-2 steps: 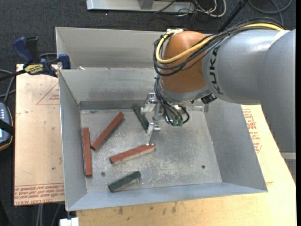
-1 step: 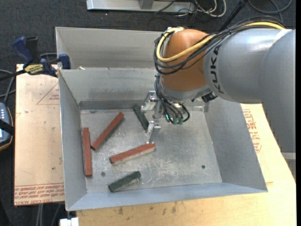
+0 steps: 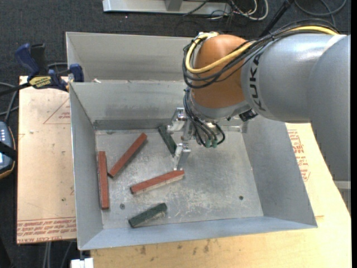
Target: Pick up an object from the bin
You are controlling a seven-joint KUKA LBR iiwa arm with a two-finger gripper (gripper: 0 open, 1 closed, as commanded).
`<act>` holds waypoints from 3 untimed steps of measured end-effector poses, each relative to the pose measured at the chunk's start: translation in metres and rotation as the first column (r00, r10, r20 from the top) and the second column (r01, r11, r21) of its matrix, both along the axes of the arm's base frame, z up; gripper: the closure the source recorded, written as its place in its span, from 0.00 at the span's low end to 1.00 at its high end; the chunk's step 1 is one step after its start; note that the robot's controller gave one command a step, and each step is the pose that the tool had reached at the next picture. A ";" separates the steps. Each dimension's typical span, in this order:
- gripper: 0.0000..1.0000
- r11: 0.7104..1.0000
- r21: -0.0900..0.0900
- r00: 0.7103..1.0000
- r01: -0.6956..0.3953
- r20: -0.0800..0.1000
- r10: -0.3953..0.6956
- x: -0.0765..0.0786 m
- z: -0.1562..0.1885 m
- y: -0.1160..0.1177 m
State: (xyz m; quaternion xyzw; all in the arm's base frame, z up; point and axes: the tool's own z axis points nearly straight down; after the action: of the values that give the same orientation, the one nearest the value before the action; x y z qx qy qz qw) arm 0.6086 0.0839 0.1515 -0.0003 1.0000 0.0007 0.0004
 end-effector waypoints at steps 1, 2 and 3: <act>0.00 1.000 0.000 1.000 0.008 0.007 -0.008 0.013 -0.024 0.026; 0.00 1.000 0.001 1.000 0.001 0.006 -0.001 0.012 -0.033 0.033; 0.00 0.998 -0.002 0.998 -0.057 -0.006 0.057 -0.035 -0.043 -0.009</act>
Offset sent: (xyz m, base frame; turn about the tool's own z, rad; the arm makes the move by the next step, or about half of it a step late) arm -0.0871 -0.0698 -0.0815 -0.1244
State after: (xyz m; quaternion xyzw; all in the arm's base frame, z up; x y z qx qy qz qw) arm 0.5734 0.0754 0.1080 -0.0290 0.9996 -0.0004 -0.0027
